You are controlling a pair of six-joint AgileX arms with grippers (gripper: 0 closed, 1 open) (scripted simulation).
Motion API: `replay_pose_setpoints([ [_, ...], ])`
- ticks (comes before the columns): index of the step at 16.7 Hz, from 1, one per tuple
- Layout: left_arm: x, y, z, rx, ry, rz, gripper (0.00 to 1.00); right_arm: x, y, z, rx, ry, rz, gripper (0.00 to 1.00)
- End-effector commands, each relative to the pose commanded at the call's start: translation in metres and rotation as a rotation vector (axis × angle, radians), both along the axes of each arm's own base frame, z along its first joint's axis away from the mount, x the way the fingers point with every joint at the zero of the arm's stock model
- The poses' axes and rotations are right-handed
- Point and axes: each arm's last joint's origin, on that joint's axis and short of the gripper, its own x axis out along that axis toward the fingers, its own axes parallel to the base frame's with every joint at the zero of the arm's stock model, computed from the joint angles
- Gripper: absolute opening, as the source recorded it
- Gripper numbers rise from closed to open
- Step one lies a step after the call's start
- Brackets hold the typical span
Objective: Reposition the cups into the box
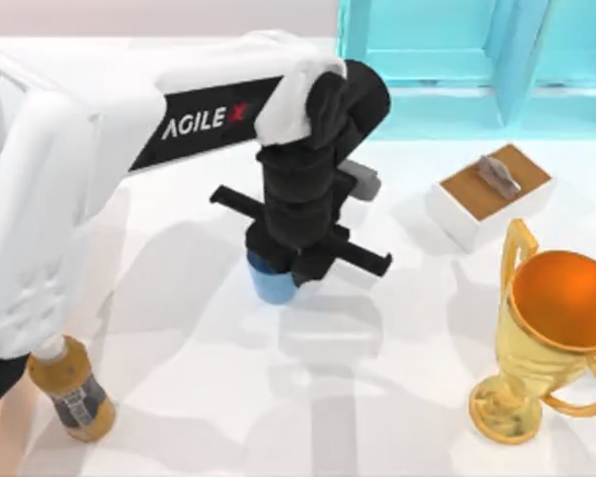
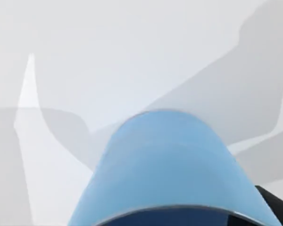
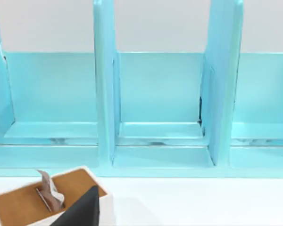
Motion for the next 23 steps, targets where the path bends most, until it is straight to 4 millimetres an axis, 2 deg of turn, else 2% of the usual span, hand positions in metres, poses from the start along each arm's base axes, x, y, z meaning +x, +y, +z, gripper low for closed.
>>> replay_pose_setpoints([
  [3,0.006,0.026,0.024,0.004,0.005,-0.002,0.0,0.0,0.0,0.0,0.0,0.0,0.0,1.0],
  [6,0.005,0.062,0.07,-0.008,-0.01,0.004,0.0,0.0,0.0,0.0,0.0,0.0,0.0,1.0],
  [8,0.003,0.087,0.092,-0.006,-0.008,0.001,0.0,0.0,0.0,0.0,0.0,0.0,0.0,1.0],
  [10,0.002,0.098,0.099,-0.001,-0.001,0.0,0.0,0.0,0.0,0.0,0.0,0.0,0.0,1.0],
  [14,0.002,0.097,0.099,0.0,-0.005,-0.003,0.0,0.0,0.0,0.0,0.0,0.0,0.0,1.0],
  [16,0.004,0.111,0.103,0.001,-0.01,0.018,0.0,0.0,0.0,0.0,0.0,0.0,0.0,1.0],
  [19,0.009,0.161,0.112,0.01,-0.011,0.116,0.0,0.0,0.0,0.0,0.0,0.0,0.0,1.0],
  [23,0.0,0.264,0.126,0.025,-0.002,0.354,0.0,0.0,0.0,0.0,0.0,0.0,0.0,1.0],
])
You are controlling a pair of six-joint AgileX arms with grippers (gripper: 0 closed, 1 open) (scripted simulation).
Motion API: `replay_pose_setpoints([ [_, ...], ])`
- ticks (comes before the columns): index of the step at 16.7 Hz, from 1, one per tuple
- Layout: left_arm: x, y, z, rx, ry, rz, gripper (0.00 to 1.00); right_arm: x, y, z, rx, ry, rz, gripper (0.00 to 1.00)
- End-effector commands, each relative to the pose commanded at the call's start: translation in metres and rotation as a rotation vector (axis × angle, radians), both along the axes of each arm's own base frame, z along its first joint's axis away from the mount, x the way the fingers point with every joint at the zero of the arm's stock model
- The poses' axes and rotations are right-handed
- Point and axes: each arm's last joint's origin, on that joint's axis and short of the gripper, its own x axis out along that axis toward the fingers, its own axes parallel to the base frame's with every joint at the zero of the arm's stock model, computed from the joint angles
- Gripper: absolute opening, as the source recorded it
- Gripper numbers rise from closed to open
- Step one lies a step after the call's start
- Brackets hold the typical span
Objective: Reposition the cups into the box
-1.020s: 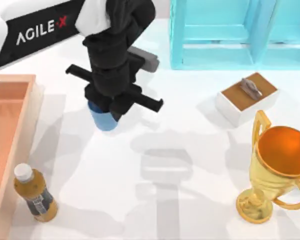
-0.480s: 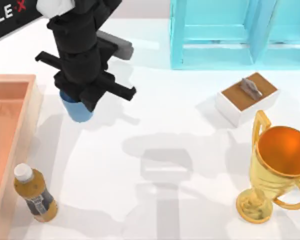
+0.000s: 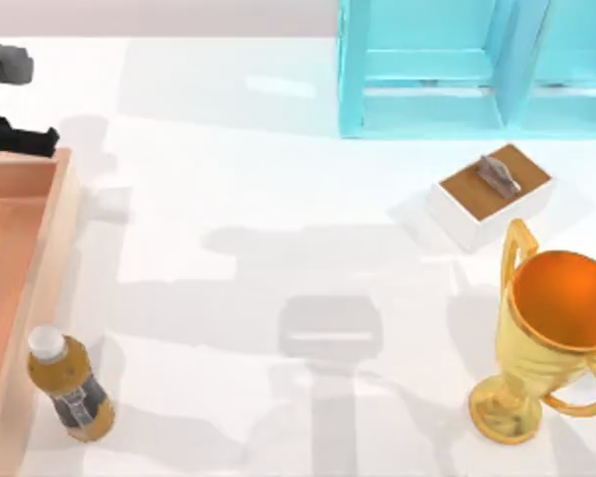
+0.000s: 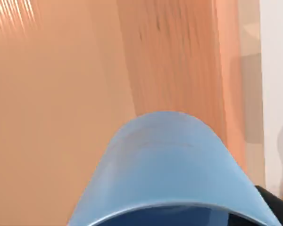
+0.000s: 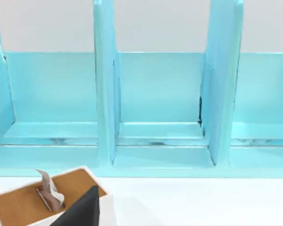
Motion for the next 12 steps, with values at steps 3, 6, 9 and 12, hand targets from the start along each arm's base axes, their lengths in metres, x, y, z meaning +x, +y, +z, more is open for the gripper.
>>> replay_pose_setpoints([
  [3,-0.019,0.049,0.01,0.002,-0.008,0.124,0.0,0.0,0.0,0.0,0.0,0.0,0.0,1.0],
  [6,-0.029,0.064,0.015,0.001,-0.019,0.165,0.0,0.0,0.0,0.0,0.0,0.0,0.0,1.0],
  [9,-0.028,0.063,0.015,0.004,-0.019,0.16,0.0,0.0,0.0,0.0,0.0,0.0,0.0,1.0],
  [12,-0.028,0.065,0.005,0.003,-0.018,0.16,0.0,0.0,0.0,0.0,0.0,0.0,0.0,1.0],
])
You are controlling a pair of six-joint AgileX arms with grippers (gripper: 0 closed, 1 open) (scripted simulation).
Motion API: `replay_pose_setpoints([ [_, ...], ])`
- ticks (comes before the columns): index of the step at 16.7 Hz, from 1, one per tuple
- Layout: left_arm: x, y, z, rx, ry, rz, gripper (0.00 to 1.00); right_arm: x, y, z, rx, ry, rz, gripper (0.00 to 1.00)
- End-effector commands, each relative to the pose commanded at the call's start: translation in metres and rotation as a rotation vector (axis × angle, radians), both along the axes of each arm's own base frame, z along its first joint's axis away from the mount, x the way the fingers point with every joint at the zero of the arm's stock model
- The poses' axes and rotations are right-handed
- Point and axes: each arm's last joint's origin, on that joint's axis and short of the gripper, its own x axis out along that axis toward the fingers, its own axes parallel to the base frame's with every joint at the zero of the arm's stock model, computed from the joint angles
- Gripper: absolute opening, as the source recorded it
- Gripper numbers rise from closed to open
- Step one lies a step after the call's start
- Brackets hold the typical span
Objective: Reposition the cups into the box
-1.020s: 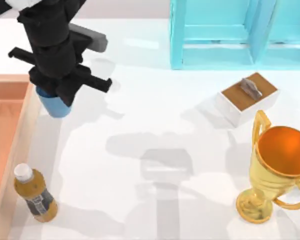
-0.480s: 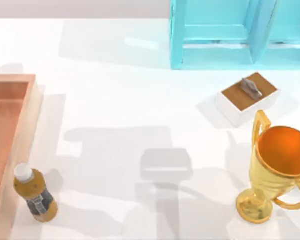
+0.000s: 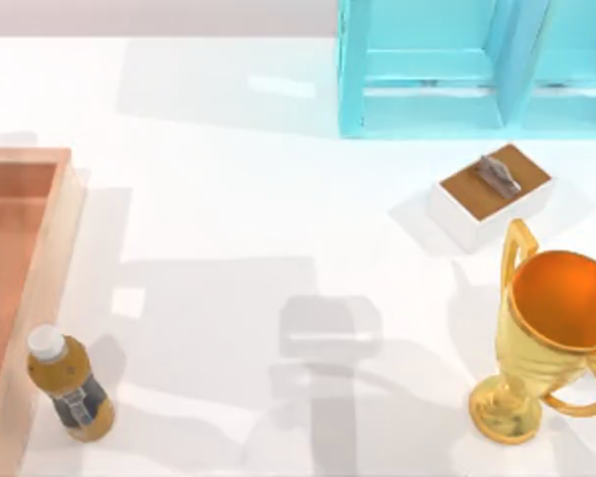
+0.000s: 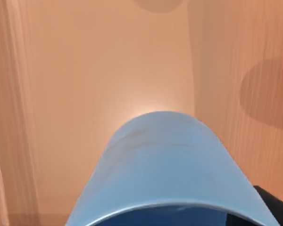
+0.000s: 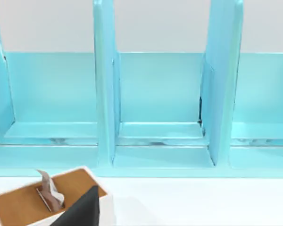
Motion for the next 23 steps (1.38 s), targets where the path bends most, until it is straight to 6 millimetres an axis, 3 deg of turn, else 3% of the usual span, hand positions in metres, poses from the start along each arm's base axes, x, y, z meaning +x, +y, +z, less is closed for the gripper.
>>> replay_pose_setpoints([
  [6,0.0,0.008,-0.049,-0.001,-0.007,0.005,0.0,0.0,0.0,0.0,0.0,0.0,0.0,1.0],
  [11,-0.001,0.009,-0.054,-0.001,-0.001,0.005,0.0,0.0,0.0,0.0,0.0,0.0,0.0,1.0],
  [23,-0.001,0.009,-0.054,-0.001,-0.001,0.005,0.9,0.0,0.0,0.0,0.0,0.0,0.0,1.0],
])
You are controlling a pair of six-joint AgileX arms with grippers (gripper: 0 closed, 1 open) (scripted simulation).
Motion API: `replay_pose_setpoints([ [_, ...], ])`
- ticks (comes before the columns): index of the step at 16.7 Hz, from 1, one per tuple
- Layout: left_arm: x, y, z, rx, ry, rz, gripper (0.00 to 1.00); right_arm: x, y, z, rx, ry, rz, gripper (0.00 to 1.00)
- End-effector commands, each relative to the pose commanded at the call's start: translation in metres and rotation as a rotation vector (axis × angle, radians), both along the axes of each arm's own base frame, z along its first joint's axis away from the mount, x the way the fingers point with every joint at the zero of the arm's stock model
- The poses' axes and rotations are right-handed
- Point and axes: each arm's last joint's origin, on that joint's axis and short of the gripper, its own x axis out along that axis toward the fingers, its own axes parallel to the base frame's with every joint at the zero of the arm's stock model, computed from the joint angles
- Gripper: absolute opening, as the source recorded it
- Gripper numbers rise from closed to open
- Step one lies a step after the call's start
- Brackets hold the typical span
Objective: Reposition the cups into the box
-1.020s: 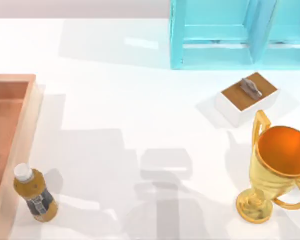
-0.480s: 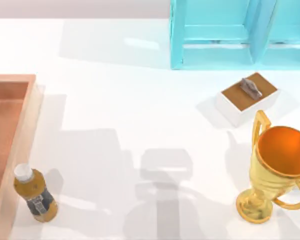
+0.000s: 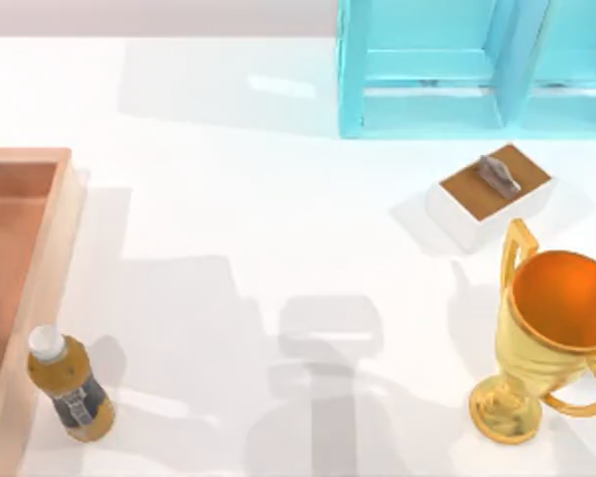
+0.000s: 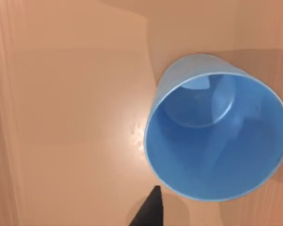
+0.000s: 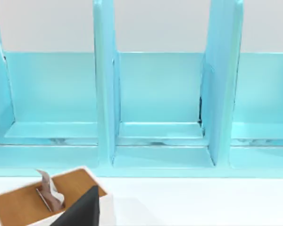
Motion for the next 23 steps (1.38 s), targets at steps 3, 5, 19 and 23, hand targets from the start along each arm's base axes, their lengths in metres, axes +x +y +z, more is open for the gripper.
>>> replay_pose_setpoints([
  [3,0.0,0.0,0.0,0.0,0.0,0.0,1.0,0.0,0.0,0.0,0.0,0.0,0.0,1.0],
  [5,0.0,0.0,0.0,0.0,0.0,0.0,1.0,0.0,0.0,0.0,0.0,0.0,0.0,1.0],
  [19,0.005,0.001,0.076,-0.003,0.01,-0.001,1.0,0.0,0.0,0.0,0.0,0.0,0.0,1.0],
  [23,0.0,-0.001,0.1,0.0,-0.001,-0.002,1.0,0.0,0.0,0.0,0.0,0.0,0.0,1.0],
])
